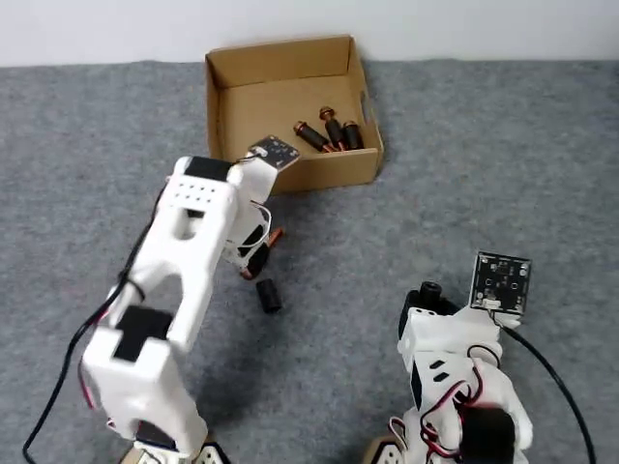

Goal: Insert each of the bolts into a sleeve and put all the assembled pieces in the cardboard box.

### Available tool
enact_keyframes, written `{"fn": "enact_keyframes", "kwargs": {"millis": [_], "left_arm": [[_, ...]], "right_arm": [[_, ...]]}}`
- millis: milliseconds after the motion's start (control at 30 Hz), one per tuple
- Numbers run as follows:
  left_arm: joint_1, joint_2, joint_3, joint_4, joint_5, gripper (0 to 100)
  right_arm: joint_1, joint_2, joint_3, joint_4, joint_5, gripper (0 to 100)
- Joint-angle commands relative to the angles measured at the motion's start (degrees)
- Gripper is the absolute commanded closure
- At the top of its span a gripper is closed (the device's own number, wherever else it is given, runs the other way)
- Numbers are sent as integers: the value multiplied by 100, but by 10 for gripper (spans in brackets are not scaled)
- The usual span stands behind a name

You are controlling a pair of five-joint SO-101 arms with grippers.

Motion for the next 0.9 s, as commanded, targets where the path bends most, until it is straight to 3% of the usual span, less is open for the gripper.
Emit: {"fn": "enact_keyframes", "kwargs": {"millis": [0, 200, 500, 700, 867], "left_arm": [[35, 527, -857, 299, -70, 819], [44, 1231, -1657, 378, -70, 819], [44, 2075, -1895, 378, -35, 828], [149, 2136, -1895, 387, -35, 995], [519, 2136, -1903, 967, -26, 994]], "right_arm": [[31, 13, 9, -119, 70, 991], [31, 13, 9, -119, 70, 991], [31, 13, 9, -119, 70, 991], [31, 13, 9, -119, 70, 991], [31, 13, 9, -119, 70, 991]]}}
